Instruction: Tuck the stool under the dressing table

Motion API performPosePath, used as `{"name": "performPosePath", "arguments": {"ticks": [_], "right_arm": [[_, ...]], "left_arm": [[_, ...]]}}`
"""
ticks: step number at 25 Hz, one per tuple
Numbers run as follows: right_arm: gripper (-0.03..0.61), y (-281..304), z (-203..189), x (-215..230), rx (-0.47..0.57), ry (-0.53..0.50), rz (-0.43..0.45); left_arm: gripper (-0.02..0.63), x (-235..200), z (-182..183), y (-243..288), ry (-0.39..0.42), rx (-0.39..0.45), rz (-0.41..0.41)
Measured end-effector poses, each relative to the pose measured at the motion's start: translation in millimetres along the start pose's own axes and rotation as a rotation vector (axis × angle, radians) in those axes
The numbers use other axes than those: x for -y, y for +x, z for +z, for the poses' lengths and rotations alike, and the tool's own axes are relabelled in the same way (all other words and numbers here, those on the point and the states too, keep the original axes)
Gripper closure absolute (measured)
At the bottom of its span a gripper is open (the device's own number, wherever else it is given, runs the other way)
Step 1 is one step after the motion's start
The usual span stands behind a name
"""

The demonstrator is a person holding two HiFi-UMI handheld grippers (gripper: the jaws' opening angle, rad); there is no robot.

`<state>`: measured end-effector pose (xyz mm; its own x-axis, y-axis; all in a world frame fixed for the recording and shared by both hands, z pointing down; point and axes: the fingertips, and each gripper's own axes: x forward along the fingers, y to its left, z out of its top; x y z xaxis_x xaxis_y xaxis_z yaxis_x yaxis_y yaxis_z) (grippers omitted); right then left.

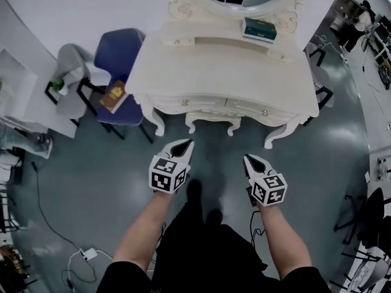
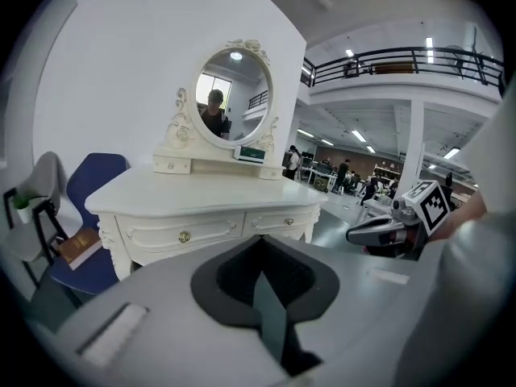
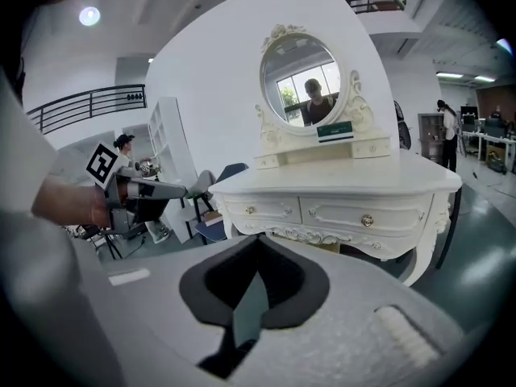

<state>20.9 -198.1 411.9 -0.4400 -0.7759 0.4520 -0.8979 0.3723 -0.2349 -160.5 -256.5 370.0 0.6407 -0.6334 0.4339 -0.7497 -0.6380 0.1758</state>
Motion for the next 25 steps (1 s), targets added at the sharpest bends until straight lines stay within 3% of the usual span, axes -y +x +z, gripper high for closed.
{"name": "performPosePath", "arguments": {"ticks": [7, 13, 18, 25], "right_arm": [[0.575, -53.1, 27.7, -20.8, 0.056, -0.041, 0.047], [0.577, -89.6, 47.7, -23.7, 0.104, -0.046, 0.068], [0.577, -114.0, 51.5, -31.7, 0.110, -0.049, 0.096], [0.577, -127.0, 70.6, -25.7, 0.155, 0.003, 0.084]], "left_arm": [[0.596, 23.9, 24.0, -36.7, 0.077, -0.028, 0.059], [0.595, 31.2, 36.9, -62.9, 0.020, -0.017, 0.116], [0.595, 43.5, 49.3, -79.5, -0.055, 0.025, 0.116], [0.595, 48.4, 68.1, -83.3, -0.016, 0.071, 0.072]]}}
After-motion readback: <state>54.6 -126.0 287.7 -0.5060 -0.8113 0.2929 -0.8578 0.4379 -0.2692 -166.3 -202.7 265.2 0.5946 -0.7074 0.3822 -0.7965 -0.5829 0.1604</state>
